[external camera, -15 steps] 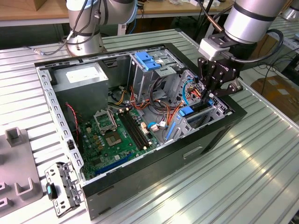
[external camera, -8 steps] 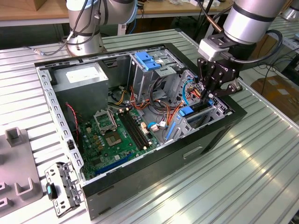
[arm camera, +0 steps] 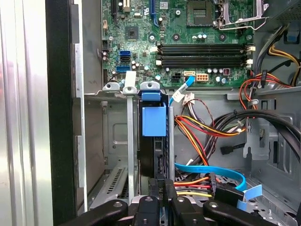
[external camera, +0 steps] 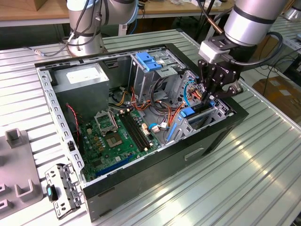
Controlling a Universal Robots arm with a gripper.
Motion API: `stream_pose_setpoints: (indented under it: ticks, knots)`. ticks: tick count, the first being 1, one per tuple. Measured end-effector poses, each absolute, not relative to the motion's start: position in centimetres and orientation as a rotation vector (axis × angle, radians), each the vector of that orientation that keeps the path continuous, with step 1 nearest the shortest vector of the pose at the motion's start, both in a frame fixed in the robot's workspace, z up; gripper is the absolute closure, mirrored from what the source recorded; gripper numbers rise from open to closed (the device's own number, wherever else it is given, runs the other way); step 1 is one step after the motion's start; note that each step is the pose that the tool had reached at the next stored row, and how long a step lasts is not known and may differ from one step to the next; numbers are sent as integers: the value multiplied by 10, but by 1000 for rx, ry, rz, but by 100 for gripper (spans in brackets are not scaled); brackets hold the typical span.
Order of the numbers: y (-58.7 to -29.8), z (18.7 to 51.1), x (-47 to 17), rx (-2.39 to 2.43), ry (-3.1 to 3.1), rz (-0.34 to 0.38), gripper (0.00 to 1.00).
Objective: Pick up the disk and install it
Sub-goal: 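Insert the first disk wire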
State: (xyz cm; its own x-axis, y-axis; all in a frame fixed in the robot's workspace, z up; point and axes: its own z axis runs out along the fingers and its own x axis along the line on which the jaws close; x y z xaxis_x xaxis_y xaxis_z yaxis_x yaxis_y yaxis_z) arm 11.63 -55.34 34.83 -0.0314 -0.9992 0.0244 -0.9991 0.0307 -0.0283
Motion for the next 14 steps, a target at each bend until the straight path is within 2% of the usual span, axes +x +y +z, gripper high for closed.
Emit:
stream_pose_setpoints:
  ticks: [14]
  knots:
    - [-553, 350, 116, -2180, 2250, -49, 84]
